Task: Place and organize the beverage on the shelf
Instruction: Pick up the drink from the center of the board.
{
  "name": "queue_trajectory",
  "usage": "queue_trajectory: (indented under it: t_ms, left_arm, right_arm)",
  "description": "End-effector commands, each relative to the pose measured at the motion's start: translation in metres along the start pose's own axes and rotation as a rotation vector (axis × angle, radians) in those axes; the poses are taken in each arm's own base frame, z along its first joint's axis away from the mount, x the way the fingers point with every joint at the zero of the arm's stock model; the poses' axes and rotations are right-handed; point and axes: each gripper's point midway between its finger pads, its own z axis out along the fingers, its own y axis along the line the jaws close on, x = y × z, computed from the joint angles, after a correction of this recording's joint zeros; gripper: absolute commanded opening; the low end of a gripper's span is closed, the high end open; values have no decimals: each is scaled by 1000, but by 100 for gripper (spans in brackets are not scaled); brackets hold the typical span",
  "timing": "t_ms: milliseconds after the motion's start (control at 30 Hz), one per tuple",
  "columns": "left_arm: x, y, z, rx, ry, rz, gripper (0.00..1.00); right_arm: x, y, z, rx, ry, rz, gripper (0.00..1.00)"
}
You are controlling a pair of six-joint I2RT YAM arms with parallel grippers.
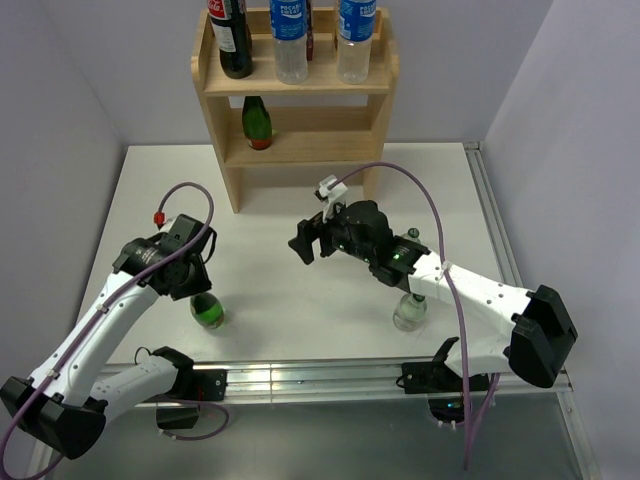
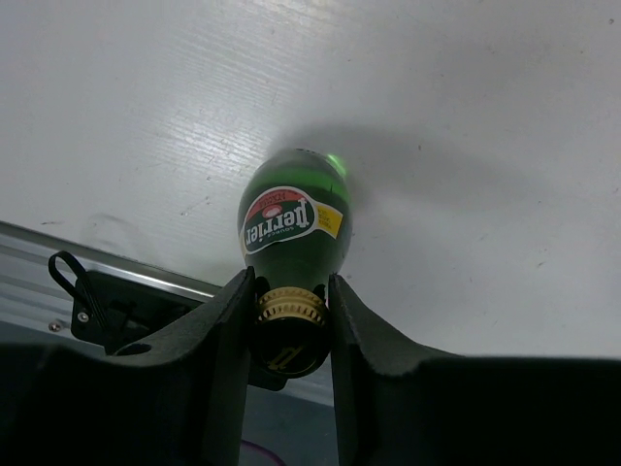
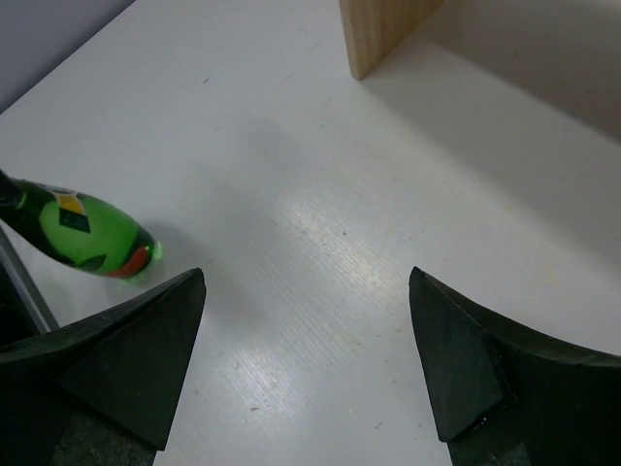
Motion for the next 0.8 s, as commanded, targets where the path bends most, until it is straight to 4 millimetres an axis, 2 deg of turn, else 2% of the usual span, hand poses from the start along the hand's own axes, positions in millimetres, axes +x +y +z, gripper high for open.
queue_trajectory:
  t_ms: [0, 267, 333, 467, 633, 767]
  left_arm:
    - [-34, -25, -22, 126, -117, 12, 0]
    - [-49, -50, -41, 271, -163, 86, 0]
    - [-51, -54, -45, 299, -169, 111, 0]
    - [-57, -61, -60, 351, -178, 143, 0]
    - [-58, -76, -79, 444, -161, 204, 0]
    - [-57, -88, -91, 517, -140, 244, 0]
  right_arm:
    - [-17, 20, 0, -106, -62, -33, 92]
    - [-6, 53, 1, -319, -55, -90, 92]
    - [1, 70, -3, -437, -41, -114, 92]
    - [14, 90, -4, -562, -13, -219, 94]
    - [28, 113, 7, -601, 20, -282, 98]
    - [27, 129, 14, -649, 6, -293, 98]
